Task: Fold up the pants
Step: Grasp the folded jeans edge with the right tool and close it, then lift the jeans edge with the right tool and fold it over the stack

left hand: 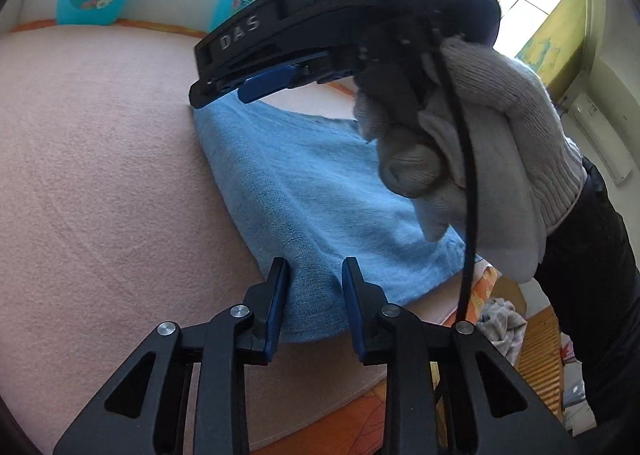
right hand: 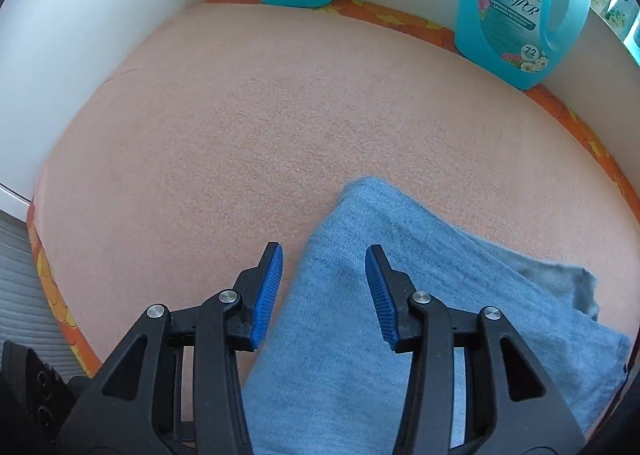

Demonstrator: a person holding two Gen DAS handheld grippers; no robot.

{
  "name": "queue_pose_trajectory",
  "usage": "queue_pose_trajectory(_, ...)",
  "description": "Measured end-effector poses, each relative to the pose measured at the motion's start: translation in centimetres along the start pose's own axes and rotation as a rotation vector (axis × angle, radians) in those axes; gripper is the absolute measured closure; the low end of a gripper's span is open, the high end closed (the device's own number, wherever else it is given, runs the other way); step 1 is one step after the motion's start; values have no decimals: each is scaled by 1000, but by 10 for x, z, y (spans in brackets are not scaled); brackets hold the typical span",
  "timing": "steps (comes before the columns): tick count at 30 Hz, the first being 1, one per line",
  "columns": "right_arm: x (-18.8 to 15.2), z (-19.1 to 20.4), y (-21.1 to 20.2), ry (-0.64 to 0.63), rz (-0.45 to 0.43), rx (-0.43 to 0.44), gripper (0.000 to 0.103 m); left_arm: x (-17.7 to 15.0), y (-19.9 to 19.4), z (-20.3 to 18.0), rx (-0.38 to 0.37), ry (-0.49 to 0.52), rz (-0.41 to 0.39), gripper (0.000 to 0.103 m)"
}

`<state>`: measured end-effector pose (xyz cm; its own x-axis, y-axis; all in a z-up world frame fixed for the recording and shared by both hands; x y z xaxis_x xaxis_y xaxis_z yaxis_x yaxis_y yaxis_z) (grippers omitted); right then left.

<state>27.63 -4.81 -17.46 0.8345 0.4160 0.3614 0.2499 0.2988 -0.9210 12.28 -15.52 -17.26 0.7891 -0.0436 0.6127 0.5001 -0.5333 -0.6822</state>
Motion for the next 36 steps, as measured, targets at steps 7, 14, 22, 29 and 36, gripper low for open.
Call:
queue_pose_trajectory(7,14,4,34,-109,168,-167,60,6,-13,-15,-11,60,-65,80)
queue_pose_trajectory(14,14,-32,-10,154,-42,44,93,2,-15,-1,10,82,-62,79)
queue_pose_trajectory(22,-3,-46,-47,269,-194,186,94,-3,-2,8,33,32,-28,60)
queue_pose_trajectory(29,-1,-39,-63,267,-254,219,95,4,-20,14,-1,37,-53,88)
queue_pose_trajectory(36,-2,-52,-103,273,-351,277,95,32,-55,-1,-42,85,-114,89)
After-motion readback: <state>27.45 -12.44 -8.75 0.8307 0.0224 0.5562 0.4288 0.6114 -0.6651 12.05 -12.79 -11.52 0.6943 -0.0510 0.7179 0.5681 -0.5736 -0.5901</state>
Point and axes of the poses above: each gripper's, at about its wrist camera, not at the fingertips, and y roughly the way its jaws point, z to its left, x to its top, the point moved 6 cm from there along y, roughly the way its jaws point, and after that the axes turned 14 degrees about x, right-handed, at the moved point
